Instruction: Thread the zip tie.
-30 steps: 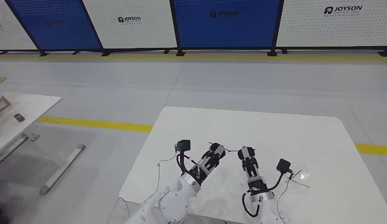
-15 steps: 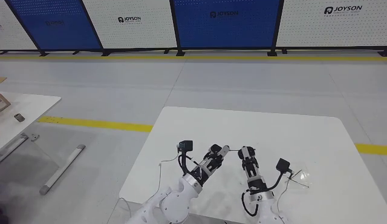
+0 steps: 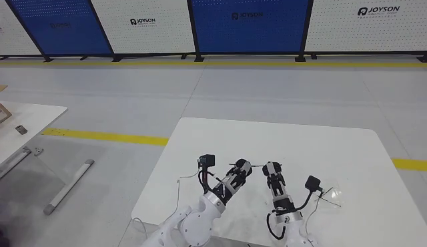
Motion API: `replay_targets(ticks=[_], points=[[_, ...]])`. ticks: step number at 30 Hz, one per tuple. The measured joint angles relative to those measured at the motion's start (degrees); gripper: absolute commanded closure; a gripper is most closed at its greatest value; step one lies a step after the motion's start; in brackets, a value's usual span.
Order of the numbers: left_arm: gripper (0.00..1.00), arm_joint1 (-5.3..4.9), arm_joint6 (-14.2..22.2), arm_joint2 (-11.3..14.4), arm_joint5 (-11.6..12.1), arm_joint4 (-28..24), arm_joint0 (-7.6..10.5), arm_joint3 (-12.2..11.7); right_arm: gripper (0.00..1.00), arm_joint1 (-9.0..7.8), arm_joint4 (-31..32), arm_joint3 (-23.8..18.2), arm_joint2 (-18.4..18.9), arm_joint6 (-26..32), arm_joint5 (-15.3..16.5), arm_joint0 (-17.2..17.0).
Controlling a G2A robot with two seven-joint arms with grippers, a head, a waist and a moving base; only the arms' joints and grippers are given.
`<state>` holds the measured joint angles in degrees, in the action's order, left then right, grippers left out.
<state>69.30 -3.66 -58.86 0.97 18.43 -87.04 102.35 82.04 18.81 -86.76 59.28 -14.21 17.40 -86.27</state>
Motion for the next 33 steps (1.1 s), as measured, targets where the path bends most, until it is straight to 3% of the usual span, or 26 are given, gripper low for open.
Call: replay_targets(ticks=[9, 16, 23, 33], points=[[1.0, 0.11, 0.4, -0.1, 1.0, -0.1, -0.34, 0.6, 1.0, 0.2, 0.0, -0.1, 0.0, 0.9, 0.1, 0.0], [1.0, 0.22, 0.7, 0.0, 1.2, 0.5, -0.39, 0.4, 1.0, 0.21, -1.8, -0.3, 0.7, 2.0, 2.0, -0.4], [1.0, 0.33, 0.5, 0.1, 2.5, 0.3, -0.6, 0.8, 1.0, 0.31, -1.9, 0.0, 0.6, 3.6, 1.1, -0.1], [1.0, 0.54, 1.2, 0.5, 2.2, 0.5, -0.42, 0.6, 1.0, 0.14, -3.2, -0.6, 1.5, 4.9, 2.1, -0.4]])
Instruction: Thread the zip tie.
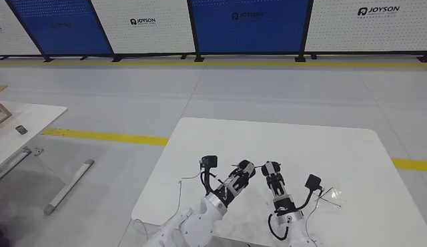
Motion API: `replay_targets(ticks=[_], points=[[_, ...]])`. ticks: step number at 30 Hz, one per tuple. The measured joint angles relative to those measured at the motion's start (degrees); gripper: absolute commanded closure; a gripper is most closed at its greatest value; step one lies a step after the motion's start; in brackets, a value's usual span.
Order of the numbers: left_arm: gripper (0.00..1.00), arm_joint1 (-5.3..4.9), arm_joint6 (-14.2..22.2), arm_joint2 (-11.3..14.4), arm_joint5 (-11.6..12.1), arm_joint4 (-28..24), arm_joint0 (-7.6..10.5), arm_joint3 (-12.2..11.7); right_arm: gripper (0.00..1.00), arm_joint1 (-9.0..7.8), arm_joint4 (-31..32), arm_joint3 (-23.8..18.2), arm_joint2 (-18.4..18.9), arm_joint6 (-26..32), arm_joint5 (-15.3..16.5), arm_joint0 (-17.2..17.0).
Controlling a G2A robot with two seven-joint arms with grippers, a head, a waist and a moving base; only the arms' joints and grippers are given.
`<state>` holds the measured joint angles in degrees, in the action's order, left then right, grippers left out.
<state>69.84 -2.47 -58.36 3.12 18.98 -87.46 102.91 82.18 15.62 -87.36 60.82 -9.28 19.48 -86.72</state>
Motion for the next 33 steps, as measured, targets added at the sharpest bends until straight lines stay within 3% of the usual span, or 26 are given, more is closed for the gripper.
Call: replay_targets(ticks=[5, 6, 7, 11, 17, 19, 23, 24, 25, 33], points=[[1.0, 0.1, -0.1, 0.0, -0.4, -0.1, 0.18, 0.0, 1.0, 0.12, -0.4, 0.9, 0.0, 0.6, -0.6, 0.5], [1.0, 0.16, -0.3, -0.1, -0.7, -0.1, 0.29, -0.1, 0.88, 0.15, -0.6, 0.9, 0.0, 0.6, -0.7, 0.6], [1.0, 0.2, -0.5, -0.1, -0.9, -0.1, 0.34, -0.2, 0.7, 0.17, -0.6, 0.9, 0.0, 0.5, -0.7, 0.6], [1.0, 0.36, -1.0, -0.1, -1.8, -0.8, 0.45, -0.3, 0.69, 0.18, 1.0, 1.1, 0.0, -0.3, 0.0, 0.6], [1.0, 0.68, -1.6, -0.1, -3.9, -2.1, 0.85, -0.3, 0.79, 0.31, 3.5, 1.3, -0.5, -2.0, -0.3, 0.4], [1.0, 0.76, -1.6, 0.0, -4.4, -1.9, 0.99, -0.4, 0.87, 0.37, 3.7, 1.3, -0.5, -2.4, -0.4, 0.4], [1.0, 0.86, -1.5, 0.2, -4.6, -1.5, 1.15, -0.7, 0.87, 0.39, 3.6, 1.2, -0.1, -2.9, 0.0, 0.1], [1.0, 0.87, -1.4, 0.2, -4.6, -1.3, 1.16, -0.7, 0.9, 0.39, 3.7, 1.1, -0.1, -2.9, 0.0, 0.1], [1.0, 0.88, -1.4, 0.3, -4.6, -1.0, 1.16, -0.7, 1.0, 0.38, 3.7, 0.9, 0.0, -2.9, 0.0, 0.0], [1.0, 0.96, -1.4, 0.3, -3.8, -0.3, 0.8, -0.4, 1.0, 0.42, 4.2, 0.5, 0.2, -3.0, 0.0, -0.3]])
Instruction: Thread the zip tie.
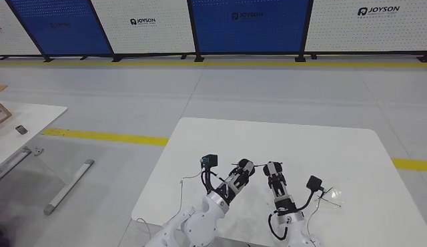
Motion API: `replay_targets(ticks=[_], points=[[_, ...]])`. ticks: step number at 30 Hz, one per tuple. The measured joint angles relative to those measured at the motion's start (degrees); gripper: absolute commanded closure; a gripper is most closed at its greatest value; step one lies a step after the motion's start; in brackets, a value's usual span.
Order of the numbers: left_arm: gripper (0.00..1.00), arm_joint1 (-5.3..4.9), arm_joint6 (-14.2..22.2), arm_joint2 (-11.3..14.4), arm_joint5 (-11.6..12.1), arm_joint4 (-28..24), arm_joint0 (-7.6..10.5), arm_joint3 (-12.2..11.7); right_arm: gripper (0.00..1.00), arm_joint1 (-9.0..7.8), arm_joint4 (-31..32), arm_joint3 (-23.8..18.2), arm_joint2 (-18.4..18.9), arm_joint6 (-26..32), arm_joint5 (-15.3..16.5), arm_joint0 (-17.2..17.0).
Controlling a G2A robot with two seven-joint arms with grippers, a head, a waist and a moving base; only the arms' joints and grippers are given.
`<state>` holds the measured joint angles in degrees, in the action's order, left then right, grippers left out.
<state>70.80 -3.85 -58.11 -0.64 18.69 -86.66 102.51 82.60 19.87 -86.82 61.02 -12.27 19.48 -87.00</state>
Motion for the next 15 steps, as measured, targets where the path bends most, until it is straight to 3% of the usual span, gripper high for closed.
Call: replay_targets(ticks=[7, 8, 9, 10, 11, 15], points=[[1.0, 0.1, 0.2, 0.3, 0.6, 0.8, -0.09, 0.3, 1.0, 0.0, 0.6, -0.2, -0.1, 0.9, 0.0, -0.1], [0.87, 0.12, 0.2, 0.3, 0.6, 0.8, -0.09, 0.3, 1.0, -0.01, 0.6, -0.3, -0.1, 0.8, 0.0, -0.1], [0.58, 0.13, 0.2, 0.3, 0.5, 0.9, -0.1, 0.2, 1.0, -0.01, 0.7, -0.4, 0.0, 0.7, 0.0, -0.2], [0.48, 0.15, 0.3, 0.3, 0.4, 0.9, -0.11, 0.2, 1.0, -0.03, 0.9, -0.5, 0.1, 0.5, 0.0, -0.3], [0.45, 0.16, 0.4, 0.3, 0.3, 0.9, -0.12, 0.3, 1.0, -0.03, 1.1, -0.5, 0.2, 0.2, 0.0, -0.4], [0.53, 0.16, 0.7, 0.2, 0.0, 1.2, -0.26, 0.4, 1.0, 0.03, 2.6, -0.6, 0.1, -0.9, -1.0, -0.6]])
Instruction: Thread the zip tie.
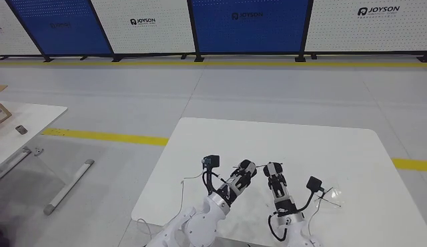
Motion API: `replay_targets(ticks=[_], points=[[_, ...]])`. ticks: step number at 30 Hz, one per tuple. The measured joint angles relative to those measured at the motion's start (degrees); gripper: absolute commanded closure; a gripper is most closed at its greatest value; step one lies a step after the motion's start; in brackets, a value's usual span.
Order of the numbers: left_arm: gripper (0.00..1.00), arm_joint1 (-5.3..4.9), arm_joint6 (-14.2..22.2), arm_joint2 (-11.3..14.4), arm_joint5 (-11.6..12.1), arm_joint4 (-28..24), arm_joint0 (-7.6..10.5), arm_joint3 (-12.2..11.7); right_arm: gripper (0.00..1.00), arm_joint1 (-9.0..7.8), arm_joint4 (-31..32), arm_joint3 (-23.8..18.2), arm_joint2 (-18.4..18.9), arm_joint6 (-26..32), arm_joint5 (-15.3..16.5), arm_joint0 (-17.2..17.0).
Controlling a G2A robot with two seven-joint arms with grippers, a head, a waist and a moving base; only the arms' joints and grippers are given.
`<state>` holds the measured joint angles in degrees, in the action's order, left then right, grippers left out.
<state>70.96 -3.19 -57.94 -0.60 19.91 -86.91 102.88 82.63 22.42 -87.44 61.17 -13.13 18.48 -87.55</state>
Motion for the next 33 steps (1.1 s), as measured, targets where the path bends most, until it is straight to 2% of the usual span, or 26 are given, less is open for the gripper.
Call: replay_targets(ticks=[16, 19, 26, 33], points=[[0.74, 0.21, -1.1, -0.9, 0.3, 0.1, -0.04, -0.1, 1.0, 0.24, -0.1, 0.4, 0.2, 0.5, -1.6, 0.3], [0.88, 0.22, -1.0, -1.0, 0.1, 0.5, -0.11, 0.0, 1.0, 0.3, 0.1, 0.4, 0.1, 0.5, -1.6, 0.3], [1.0, 0.27, -0.6, -1.2, 0.3, 0.7, -0.19, 0.1, 1.0, 0.37, 0.0, 0.1, 0.1, 0.3, -1.1, 0.2], [1.0, 0.35, -0.5, -1.2, 0.7, 0.8, -0.34, 0.1, 1.0, 0.45, 0.0, 0.1, 0.2, 0.0, -0.8, 0.0]])
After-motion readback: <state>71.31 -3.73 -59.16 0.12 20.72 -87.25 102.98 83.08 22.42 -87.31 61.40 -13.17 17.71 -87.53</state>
